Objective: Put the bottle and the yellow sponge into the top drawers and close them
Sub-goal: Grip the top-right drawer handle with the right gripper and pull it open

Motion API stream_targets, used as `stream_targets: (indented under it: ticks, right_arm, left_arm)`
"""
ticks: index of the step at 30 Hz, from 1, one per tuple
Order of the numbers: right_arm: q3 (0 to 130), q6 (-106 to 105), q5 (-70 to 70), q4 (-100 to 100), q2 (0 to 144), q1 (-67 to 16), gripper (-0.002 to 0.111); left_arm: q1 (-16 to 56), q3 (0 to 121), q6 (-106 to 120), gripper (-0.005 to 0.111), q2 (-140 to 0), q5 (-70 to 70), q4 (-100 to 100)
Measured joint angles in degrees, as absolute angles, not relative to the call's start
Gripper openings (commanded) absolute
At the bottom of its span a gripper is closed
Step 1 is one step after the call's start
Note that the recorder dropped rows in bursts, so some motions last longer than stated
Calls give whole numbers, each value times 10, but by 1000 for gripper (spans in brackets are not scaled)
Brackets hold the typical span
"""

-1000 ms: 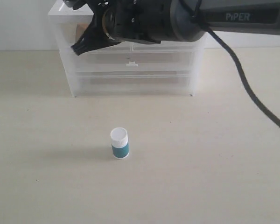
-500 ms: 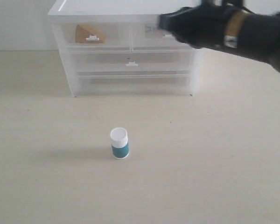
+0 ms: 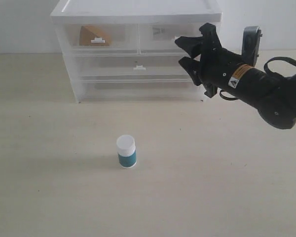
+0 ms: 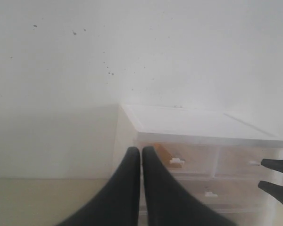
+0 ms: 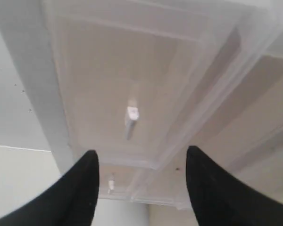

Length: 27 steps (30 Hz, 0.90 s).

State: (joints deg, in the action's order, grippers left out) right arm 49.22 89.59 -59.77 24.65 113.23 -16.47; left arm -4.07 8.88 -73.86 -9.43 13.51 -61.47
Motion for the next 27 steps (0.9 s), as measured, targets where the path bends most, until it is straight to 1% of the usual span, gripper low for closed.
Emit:
stream_targets:
  ticks: [4,7,9,10,11,13,14,22,25,27]
  right_arm:
    - [528,922,-592,212,1139,-166,52]
    - [541,922,-577,221,1140,-167,52]
    - [550,922,-574,230,1146,-171,47]
    - [553,922,-576,233,1150,-171,40]
    - [555,922,-576,234,1152,-171,30]
    - [559,926,-578,230,1159,-172,6]
    - [559,926,-575,230,1160,-172,0]
    - [556,939,-593,254,1164,-168,0]
    - [515,940,-650,260,1163,-168,0]
    - [466,921,-682,260,1148,-174,0]
  left_arm:
    - [-41,89,-739,4,-94,137,-615]
    - [-41,89,-739,4,-94,137,-615]
    - [-41,89,-739,4,-94,137,-615]
    - [-41,89,-739,4,-94,137,-615]
    - [-41,89,-739,4,-94,137,-615]
    - [-41,89,-739,4,-94,137,-615]
    - [-41,89,-739,4,-94,137,-615]
    - [-41,89,-733,4,-94,137,-615]
    - [-41,89,-728,4,-94,137,-615]
    - [-41,89,-728,4,-94,137,-615]
